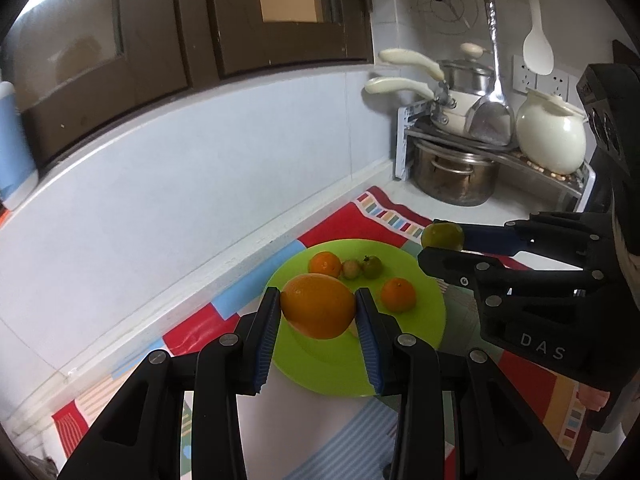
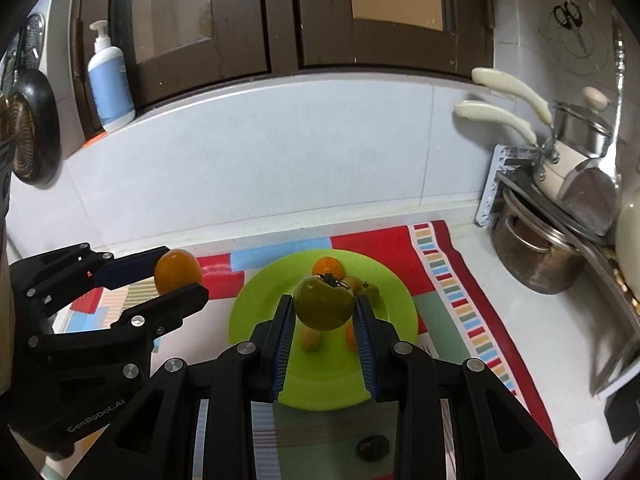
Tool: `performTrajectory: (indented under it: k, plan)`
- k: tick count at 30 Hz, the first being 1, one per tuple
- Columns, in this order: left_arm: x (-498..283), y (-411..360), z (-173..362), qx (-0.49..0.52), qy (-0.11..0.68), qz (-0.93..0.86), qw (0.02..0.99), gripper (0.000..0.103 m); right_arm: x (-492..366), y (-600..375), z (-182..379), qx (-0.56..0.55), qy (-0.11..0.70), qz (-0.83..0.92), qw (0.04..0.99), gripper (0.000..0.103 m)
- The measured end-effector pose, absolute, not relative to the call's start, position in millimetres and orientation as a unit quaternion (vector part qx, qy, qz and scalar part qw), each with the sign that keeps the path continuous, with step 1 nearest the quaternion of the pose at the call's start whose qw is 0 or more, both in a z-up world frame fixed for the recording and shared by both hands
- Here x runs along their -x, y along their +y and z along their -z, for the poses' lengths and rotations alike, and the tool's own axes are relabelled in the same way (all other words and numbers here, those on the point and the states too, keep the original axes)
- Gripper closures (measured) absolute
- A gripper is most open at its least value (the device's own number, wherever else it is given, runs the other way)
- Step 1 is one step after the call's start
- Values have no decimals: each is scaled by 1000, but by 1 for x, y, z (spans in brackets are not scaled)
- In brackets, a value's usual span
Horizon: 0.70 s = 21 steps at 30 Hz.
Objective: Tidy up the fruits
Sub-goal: 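Carry the small orange and yellow-green fruit in both tools over the plate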
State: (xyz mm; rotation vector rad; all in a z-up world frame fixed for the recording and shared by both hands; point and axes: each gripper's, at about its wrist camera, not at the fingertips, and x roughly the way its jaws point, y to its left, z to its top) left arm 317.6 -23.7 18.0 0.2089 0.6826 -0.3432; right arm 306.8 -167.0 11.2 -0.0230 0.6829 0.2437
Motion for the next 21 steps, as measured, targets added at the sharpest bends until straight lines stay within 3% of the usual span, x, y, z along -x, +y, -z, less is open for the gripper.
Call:
performTrajectory:
  k: [21]
  plan:
    - [-390, -30, 44, -103, 395, 182, 895, 66, -381, -167, 44, 17, 396, -122, 910, 72]
